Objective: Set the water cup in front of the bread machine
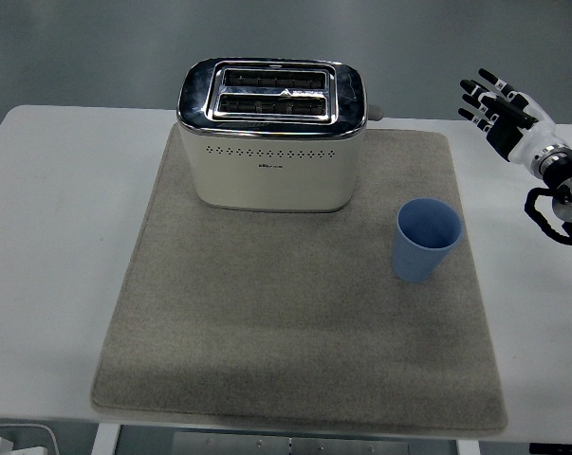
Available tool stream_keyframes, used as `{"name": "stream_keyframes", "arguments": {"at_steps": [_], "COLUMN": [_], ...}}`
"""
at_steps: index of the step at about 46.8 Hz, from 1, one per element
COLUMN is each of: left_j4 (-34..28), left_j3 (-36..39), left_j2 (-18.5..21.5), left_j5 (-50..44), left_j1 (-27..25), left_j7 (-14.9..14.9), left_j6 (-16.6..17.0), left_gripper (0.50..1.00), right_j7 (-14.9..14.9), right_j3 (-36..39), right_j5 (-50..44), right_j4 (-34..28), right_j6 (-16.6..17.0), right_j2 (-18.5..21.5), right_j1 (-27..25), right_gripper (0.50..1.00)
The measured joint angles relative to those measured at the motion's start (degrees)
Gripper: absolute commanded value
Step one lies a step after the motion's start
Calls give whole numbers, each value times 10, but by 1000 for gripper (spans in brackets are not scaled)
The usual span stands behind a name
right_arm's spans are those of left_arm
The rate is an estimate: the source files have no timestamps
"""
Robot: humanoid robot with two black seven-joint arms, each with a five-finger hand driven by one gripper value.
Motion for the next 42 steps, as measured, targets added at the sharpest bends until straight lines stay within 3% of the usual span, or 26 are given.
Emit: {"name": "stream_keyframes", "arguments": {"at_steps": [28, 42], "left_j4": [4, 4], "left_j3": [0, 0], "left_j2": [0, 0], "left_j5": [-4, -4], "left_j1": [9, 9], "left_j7": [-2, -2], "left_j6": [2, 2], "left_gripper": [1000, 1000], "right_j7": [0, -1], "right_j3": [-1, -6], "right_j5": [-4, -10], "right_j4": [0, 0], "right_j6": [38, 99], "right_j2": [-9, -20], "right_j1": [-2, -3], "right_gripper": [919, 919]}}
